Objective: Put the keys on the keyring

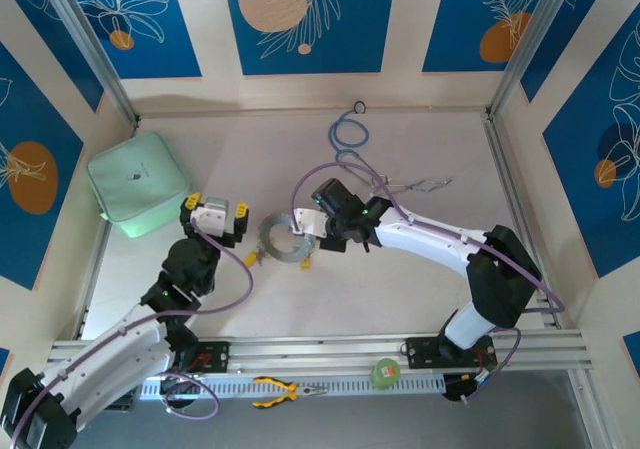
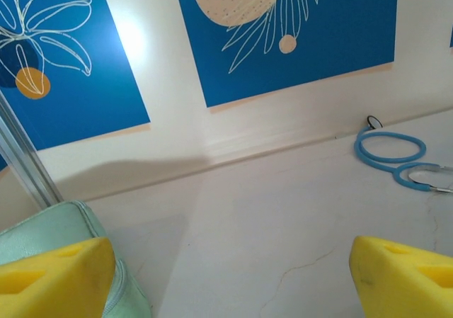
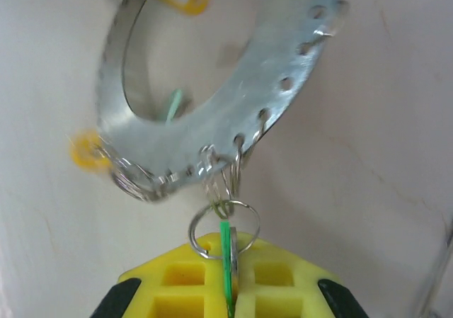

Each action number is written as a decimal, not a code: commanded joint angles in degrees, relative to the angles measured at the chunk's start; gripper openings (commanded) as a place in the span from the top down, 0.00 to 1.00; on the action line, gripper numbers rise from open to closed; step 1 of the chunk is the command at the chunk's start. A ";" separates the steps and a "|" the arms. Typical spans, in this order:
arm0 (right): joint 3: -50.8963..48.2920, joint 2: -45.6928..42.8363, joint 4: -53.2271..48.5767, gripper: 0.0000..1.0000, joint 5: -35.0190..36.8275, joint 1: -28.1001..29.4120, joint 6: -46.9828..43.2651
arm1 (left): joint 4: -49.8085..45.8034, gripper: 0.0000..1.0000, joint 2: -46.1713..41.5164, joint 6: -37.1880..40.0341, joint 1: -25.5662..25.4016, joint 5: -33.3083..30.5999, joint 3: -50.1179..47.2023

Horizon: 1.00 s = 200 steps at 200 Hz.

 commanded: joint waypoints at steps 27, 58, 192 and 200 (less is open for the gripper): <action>-0.12 0.17 -10.95 1.00 9.24 -1.48 -4.78 | 2.12 0.14 1.61 -2.09 0.96 -1.44 1.10; -1.68 2.06 -17.36 1.00 11.64 -3.81 -4.99 | 1.62 0.14 1.88 -2.20 1.44 -1.42 1.20; -8.42 -4.83 -36.05 0.50 12.45 -19.99 9.24 | -7.19 0.12 0.82 -3.54 5.14 -0.15 3.04; -7.93 -6.06 -34.48 0.50 13.76 -21.33 9.07 | -8.27 0.11 1.05 -3.88 5.70 -0.10 3.30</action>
